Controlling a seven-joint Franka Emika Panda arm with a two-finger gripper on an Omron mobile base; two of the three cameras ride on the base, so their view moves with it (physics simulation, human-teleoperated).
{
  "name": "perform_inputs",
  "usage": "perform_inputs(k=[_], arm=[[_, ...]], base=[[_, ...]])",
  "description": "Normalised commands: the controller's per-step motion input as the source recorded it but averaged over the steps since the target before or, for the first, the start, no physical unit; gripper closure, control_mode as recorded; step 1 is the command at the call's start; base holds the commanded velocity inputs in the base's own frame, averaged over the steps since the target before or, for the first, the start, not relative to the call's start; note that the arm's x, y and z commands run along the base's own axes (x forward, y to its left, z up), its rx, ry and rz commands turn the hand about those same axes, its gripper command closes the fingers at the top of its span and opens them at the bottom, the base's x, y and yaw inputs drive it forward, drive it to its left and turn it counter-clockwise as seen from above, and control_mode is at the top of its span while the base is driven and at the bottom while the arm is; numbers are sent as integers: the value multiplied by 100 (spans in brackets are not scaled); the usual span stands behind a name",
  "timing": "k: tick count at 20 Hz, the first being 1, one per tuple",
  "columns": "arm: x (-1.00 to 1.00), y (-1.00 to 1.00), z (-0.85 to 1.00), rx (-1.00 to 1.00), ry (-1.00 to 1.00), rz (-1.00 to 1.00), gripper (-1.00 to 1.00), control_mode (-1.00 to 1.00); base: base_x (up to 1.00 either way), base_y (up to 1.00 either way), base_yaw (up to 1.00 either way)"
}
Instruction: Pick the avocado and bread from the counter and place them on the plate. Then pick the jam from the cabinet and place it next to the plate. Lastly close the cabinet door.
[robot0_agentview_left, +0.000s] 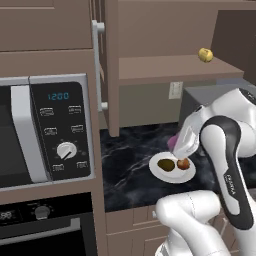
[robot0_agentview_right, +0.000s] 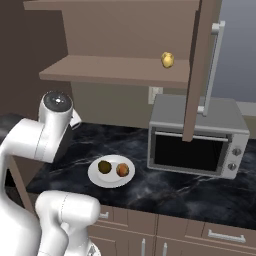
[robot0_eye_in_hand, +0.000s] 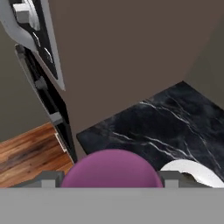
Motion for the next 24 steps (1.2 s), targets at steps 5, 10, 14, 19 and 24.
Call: perform_inputs(k=[5,10,14,19,24], arm=[[13,7,-63,0,2,-4,100,-100],[22,6,-54,0,0,-6,100,-100],[36,17,-34,0,3,-6,100,-100],[43,18,-30,0,4,-5,100,-100],[50,10,-32,0,3,-5,100,-100]], base=[[0,0,0],[0,0,0],[0,0,0],[0,0,0],[0,0,0]])
